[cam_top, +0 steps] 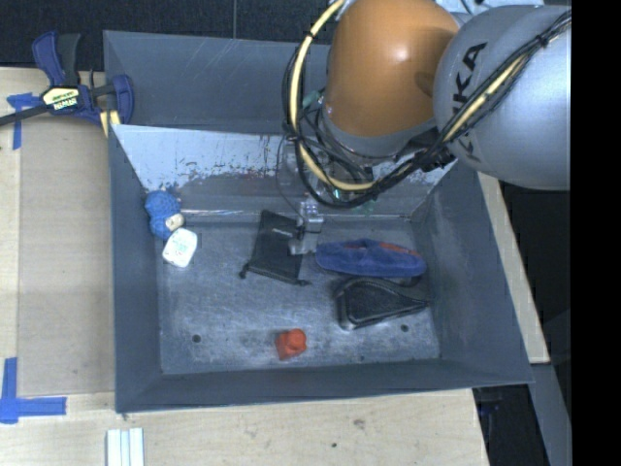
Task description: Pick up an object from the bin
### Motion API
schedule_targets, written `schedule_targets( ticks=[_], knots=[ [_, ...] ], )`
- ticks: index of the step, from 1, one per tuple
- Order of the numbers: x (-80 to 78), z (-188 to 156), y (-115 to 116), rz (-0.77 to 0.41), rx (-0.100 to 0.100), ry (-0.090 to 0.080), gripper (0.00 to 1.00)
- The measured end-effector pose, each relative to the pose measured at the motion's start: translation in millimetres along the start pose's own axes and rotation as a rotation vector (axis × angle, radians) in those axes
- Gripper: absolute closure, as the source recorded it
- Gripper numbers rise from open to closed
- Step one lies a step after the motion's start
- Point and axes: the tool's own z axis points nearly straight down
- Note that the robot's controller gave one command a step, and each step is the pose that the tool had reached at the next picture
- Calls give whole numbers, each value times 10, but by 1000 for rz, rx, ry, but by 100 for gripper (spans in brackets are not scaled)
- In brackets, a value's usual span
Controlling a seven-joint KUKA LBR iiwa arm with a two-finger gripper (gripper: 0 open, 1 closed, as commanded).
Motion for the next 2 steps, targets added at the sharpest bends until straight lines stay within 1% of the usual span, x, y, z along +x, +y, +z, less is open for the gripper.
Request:
schedule_targets(
  ticks=[1, 2],
  knots=[
    [0, 1089, -266, -25, 1, 1, 0],
    [110, 1761, -225, 201, 0, -3, 0]
  ],
)
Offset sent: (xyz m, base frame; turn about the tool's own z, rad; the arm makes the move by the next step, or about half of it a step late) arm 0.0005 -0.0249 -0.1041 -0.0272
